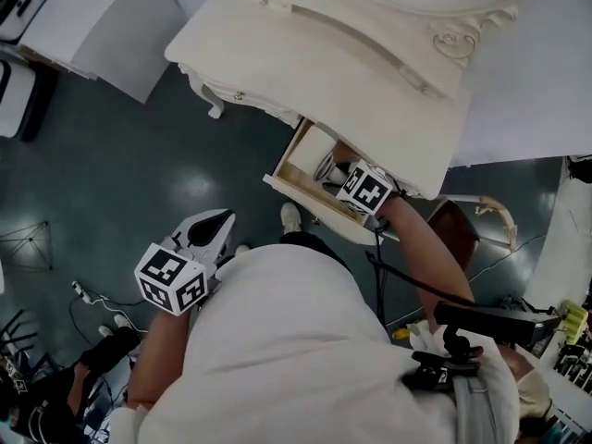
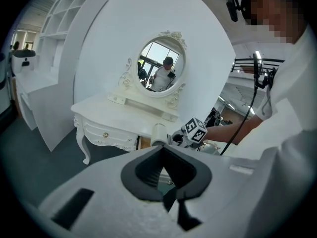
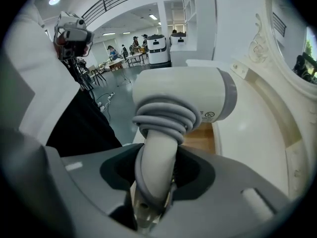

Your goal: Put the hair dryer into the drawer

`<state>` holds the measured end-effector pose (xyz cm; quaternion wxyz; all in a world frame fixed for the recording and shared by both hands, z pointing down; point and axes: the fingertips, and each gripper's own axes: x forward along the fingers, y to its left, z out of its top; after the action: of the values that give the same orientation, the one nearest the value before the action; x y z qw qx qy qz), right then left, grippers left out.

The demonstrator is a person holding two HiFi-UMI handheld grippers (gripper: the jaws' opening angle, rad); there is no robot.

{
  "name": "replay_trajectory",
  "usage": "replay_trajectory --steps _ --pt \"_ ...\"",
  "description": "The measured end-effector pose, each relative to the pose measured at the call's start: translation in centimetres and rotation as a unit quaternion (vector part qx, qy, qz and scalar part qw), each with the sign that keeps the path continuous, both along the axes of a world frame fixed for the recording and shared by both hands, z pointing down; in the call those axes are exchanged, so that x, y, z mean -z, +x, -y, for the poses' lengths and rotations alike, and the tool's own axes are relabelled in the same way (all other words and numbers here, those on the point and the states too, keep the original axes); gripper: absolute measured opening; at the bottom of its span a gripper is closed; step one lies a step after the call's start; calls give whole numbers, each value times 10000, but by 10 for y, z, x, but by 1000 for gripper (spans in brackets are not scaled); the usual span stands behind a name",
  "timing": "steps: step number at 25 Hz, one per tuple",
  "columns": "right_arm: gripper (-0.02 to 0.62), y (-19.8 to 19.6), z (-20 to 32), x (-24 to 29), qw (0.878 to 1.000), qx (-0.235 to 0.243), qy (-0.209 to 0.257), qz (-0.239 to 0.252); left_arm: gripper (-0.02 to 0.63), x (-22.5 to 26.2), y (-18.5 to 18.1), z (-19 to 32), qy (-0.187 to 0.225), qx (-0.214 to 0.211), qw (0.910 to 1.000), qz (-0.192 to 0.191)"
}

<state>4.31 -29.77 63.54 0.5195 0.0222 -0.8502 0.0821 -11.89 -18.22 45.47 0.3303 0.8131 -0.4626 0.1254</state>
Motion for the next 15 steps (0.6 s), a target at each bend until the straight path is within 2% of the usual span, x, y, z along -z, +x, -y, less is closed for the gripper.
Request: replay_trajectory --steps 8,15 --pt "173 2 4 -60 9984 309 -164 -441 3 0 -4 11 -130 256 9994 175" --pt "173 9 18 -106 9964 164 -311 -773 3 -2 -10 16 -246 466 9982 288"
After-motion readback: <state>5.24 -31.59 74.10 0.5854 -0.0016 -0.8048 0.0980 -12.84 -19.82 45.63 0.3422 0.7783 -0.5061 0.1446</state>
